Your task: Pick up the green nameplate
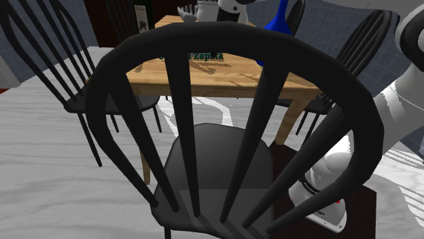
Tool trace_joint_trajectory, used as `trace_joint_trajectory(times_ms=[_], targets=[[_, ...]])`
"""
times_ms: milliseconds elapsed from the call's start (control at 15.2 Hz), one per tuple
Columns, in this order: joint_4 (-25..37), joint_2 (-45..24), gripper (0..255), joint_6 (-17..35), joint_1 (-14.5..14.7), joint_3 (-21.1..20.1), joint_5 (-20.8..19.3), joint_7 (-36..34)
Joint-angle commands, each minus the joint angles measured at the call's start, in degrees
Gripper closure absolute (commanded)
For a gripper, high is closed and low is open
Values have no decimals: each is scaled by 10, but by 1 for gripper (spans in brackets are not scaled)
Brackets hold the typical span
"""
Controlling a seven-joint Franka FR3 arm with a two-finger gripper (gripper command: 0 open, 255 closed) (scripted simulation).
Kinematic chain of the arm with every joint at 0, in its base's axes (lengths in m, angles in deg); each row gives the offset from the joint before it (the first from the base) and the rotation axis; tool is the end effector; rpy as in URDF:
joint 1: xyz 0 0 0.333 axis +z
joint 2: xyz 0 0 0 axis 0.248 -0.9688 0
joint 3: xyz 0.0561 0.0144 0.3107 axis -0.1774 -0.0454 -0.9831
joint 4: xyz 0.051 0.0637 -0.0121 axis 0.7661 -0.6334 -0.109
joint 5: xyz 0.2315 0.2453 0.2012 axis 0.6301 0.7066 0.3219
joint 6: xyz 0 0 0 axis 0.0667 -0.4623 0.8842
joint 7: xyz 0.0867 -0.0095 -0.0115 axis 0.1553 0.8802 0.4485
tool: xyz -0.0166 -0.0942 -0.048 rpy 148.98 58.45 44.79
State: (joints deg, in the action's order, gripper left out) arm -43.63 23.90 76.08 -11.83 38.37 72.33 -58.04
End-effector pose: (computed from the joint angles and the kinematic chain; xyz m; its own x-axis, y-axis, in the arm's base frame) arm 0.5055 -0.0004 0.6391 0.9655 0.1313 0.2249 0.1173 -0.9903 0.0747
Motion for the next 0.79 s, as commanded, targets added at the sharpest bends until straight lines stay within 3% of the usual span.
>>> trace_joint_trajectory(times_ms=[0,660,726], targets=[[38,-32,0,12,2,2,6,14],[286,-207,0,22,2,7,49,81],[274,-204,0,31,2,7,49,81]])
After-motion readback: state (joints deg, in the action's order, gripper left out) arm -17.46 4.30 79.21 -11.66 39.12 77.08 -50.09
